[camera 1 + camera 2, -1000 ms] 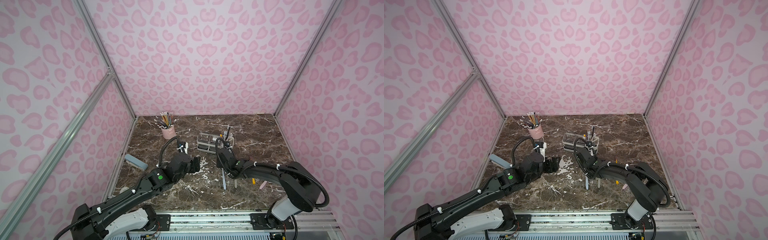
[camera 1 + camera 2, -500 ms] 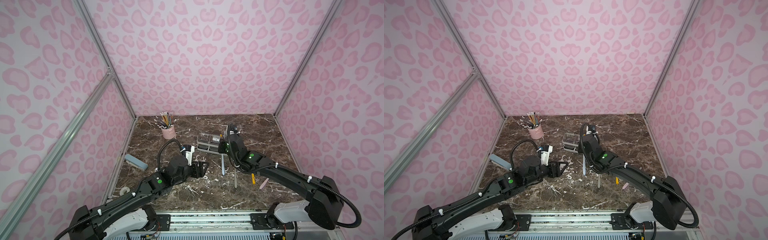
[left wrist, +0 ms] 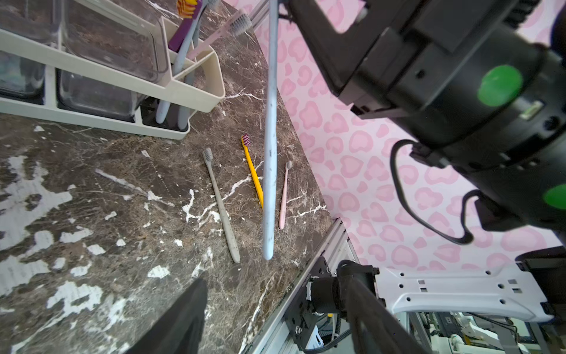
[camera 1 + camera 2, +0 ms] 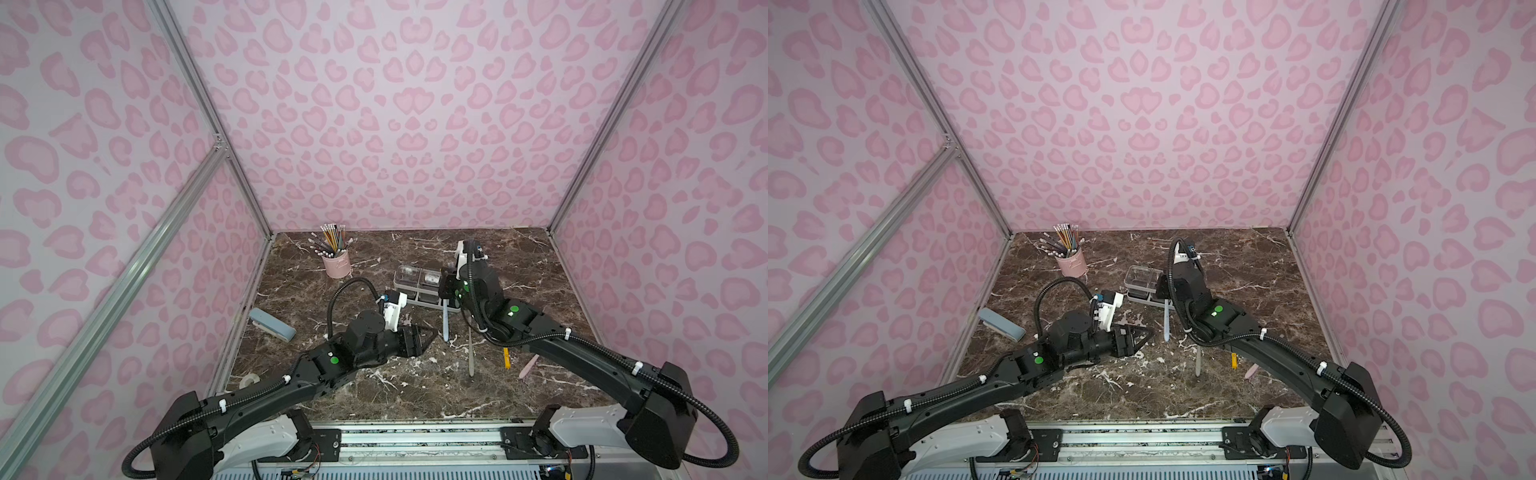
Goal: Place the toothbrush into the toothbrush holder
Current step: Pick up the toothbrush from the center of the board.
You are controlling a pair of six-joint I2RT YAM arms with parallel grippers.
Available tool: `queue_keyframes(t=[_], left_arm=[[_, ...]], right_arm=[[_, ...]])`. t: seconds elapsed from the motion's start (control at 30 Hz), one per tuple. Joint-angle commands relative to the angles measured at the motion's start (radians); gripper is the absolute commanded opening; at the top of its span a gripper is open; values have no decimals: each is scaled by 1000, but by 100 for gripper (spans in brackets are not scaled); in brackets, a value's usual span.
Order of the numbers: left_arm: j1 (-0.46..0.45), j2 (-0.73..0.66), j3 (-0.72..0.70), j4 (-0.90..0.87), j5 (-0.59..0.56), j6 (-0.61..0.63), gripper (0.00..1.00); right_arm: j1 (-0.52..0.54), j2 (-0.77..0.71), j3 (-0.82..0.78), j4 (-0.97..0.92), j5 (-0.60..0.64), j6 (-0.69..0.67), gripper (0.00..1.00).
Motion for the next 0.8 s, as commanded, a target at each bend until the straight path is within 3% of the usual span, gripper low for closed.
queue_keyframes(t=[0.0, 0.77], left_arm=[[-10, 33, 14, 90, 25, -18, 72], [-33, 169, 71, 146, 14, -5, 48]], right_arm=[[2, -16, 14, 47, -35, -14, 0], [13, -31, 21, 62, -186, 30, 0]])
